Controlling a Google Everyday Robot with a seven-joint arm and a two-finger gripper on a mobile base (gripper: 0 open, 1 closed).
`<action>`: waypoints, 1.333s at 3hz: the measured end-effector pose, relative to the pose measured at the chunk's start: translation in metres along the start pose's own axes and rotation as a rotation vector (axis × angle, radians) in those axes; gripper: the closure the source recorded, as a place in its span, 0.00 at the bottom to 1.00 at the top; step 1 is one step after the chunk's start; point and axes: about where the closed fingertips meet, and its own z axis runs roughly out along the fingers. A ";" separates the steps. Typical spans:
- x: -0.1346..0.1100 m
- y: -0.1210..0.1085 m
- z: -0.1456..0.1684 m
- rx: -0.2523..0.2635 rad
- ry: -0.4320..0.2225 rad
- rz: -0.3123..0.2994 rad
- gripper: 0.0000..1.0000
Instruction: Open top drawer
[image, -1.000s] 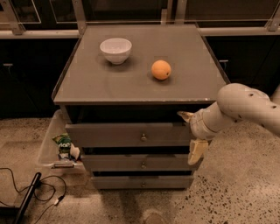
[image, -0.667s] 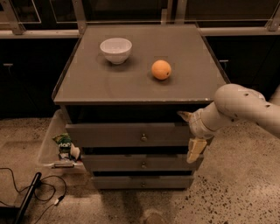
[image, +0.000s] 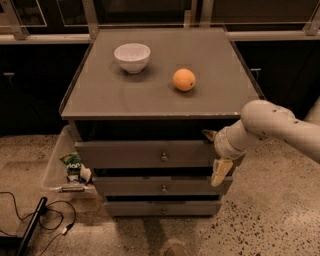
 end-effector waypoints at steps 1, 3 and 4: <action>0.000 0.000 0.000 -0.001 0.000 0.000 0.19; 0.000 0.000 0.001 -0.001 0.000 0.000 0.65; 0.000 0.000 0.001 -0.001 0.000 0.000 0.88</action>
Offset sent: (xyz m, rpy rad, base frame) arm 0.0001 0.0001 -0.0004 0.0003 0.0006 0.0001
